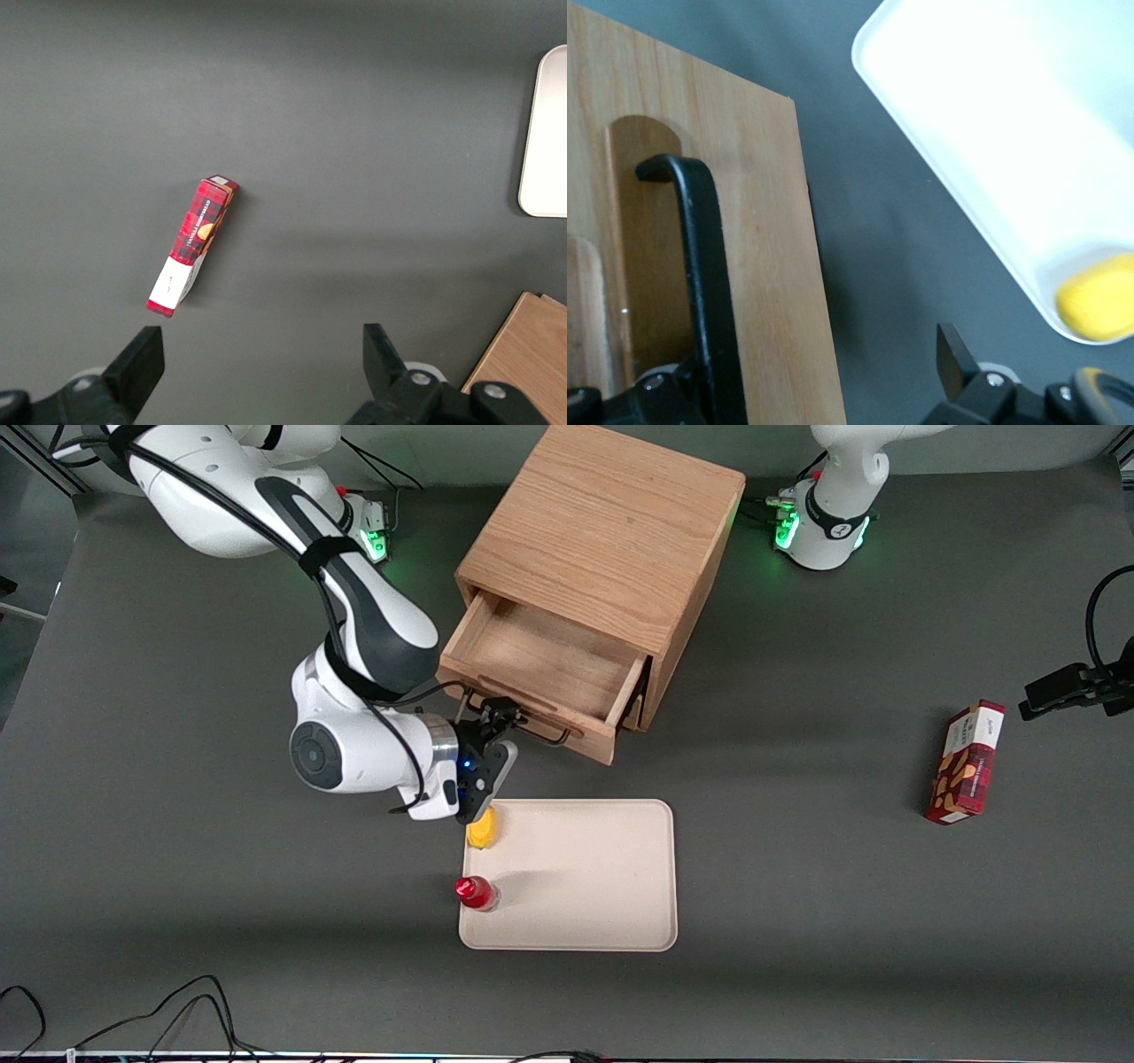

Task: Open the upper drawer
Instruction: 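Pull the handle outward with the right gripper, sliding the drawer open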

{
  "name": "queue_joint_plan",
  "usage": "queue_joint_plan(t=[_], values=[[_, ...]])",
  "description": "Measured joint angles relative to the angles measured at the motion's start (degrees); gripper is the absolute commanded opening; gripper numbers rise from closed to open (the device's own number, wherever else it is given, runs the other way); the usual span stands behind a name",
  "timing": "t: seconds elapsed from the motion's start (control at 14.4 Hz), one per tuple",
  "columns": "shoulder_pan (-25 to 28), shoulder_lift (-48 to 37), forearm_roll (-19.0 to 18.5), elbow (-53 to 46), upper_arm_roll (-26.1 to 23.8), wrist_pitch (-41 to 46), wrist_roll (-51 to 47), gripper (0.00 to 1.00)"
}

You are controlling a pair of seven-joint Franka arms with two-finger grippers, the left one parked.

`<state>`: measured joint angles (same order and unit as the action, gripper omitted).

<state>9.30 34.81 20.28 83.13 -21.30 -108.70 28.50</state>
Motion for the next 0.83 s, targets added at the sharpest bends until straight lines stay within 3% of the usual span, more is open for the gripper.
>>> queue_joint_plan(t=[0.83], values=[[-0.09,7.25,-1.13,-13.68,3.46,7.25,0.00,1.00]])
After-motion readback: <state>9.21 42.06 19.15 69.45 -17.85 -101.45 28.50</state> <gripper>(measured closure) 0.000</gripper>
